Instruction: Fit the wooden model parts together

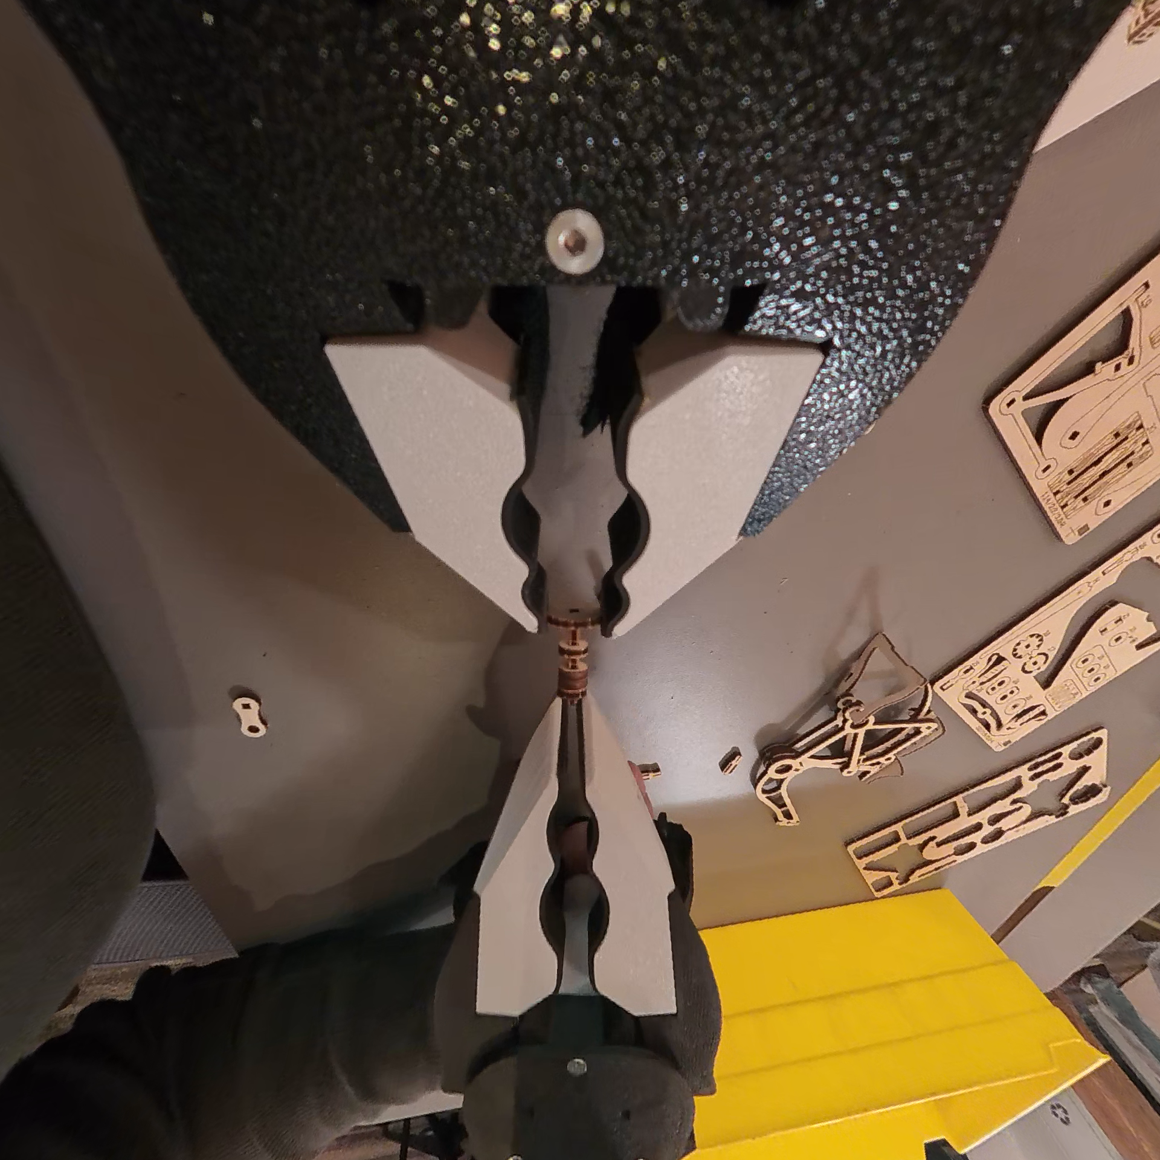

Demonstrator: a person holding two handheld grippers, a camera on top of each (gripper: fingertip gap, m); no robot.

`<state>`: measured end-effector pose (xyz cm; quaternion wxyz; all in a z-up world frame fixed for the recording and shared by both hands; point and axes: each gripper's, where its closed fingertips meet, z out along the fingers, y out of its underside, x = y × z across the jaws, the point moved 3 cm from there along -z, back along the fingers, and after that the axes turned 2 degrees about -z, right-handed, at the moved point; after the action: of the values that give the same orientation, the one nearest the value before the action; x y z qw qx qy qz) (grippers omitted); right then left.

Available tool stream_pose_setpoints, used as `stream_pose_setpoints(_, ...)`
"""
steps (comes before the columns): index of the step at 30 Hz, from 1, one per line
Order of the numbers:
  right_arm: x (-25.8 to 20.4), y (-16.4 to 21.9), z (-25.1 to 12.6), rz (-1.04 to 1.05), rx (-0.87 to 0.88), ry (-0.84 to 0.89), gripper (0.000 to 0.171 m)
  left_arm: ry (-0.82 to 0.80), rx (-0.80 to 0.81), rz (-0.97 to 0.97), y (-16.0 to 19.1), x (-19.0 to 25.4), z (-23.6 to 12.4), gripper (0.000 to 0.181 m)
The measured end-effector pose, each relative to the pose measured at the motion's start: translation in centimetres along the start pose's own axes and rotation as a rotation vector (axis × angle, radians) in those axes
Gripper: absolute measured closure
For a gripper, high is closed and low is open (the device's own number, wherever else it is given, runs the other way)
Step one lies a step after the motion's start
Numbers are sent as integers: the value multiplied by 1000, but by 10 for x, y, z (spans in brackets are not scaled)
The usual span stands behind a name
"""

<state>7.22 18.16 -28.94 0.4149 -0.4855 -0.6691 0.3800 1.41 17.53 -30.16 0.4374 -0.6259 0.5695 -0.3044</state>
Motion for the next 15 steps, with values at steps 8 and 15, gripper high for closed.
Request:
stream_pose_setpoints(8,2,3,1,45,-21,-2,165,-1,-29,7,3,1,3,166)
stream_pose_setpoints(15,-4,5,10,6,-76,1,164,8,-49,24,5,3,5,166)
